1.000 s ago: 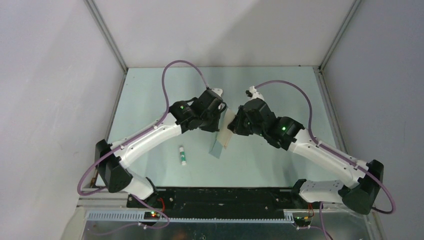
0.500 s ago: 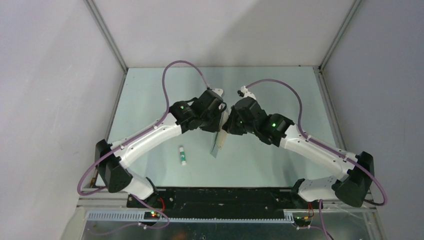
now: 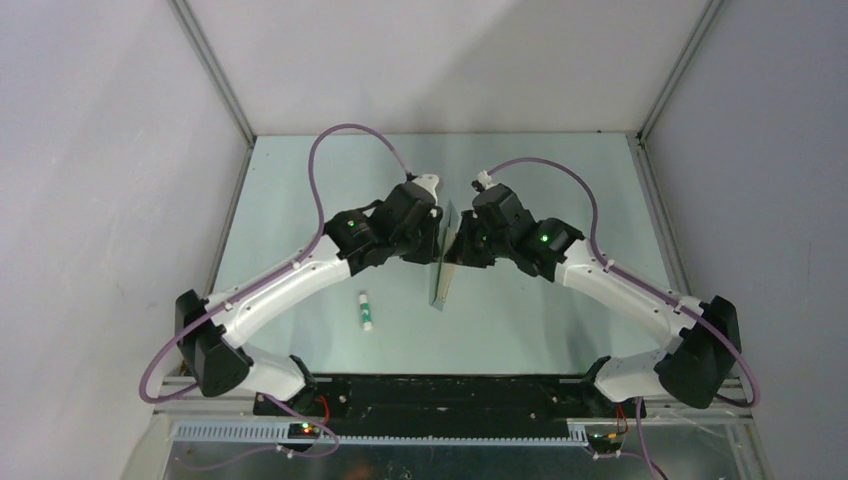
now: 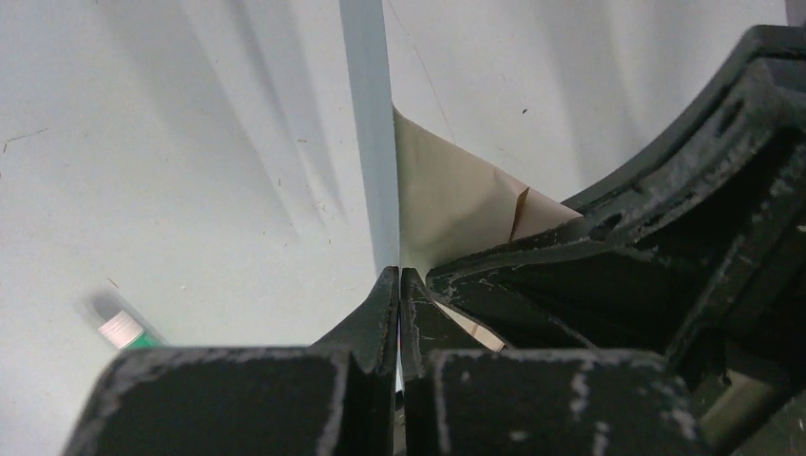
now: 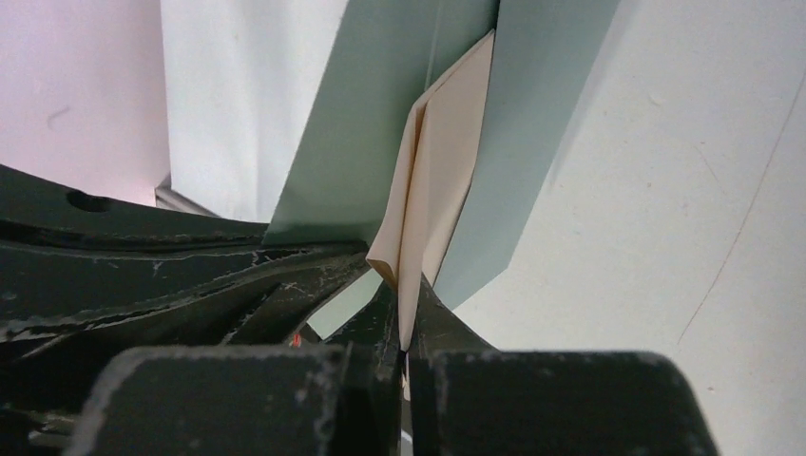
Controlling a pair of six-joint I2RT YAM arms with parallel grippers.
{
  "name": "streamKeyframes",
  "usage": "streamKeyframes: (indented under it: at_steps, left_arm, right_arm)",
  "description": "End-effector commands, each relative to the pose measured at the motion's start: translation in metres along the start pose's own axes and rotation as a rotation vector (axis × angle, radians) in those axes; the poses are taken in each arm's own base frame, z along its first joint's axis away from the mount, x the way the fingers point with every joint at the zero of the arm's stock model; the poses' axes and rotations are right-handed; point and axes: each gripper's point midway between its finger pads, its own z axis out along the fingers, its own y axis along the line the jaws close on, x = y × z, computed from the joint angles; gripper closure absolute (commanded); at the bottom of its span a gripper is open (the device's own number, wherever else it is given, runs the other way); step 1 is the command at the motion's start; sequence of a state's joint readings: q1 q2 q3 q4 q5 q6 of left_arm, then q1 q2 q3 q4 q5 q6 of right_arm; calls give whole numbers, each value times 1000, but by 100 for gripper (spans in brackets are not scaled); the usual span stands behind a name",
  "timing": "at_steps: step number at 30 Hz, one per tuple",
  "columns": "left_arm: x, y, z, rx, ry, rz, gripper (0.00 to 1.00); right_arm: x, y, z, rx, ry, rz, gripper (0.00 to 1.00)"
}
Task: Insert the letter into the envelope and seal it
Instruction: Place the letter in the envelope.
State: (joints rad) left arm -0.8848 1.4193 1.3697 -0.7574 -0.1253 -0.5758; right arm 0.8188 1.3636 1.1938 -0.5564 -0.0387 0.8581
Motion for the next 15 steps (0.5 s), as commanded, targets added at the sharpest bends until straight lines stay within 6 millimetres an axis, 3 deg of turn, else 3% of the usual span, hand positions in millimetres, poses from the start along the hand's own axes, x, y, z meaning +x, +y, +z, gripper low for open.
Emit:
streamKeyframes:
  at_steps: [1, 10, 15]
  left_arm:
    - [-23, -10, -11, 62, -126, -4, 100]
    - [-17, -25, -7, 157, -110, 29, 100]
    - [-15, -29, -7, 183, -103, 29, 100]
  right_arm:
    - [9, 13, -8, -93, 117, -20, 100]
    - [-11, -8, 6, -55, 138, 64, 100]
    - [-23, -20, 26, 25, 110, 70, 100]
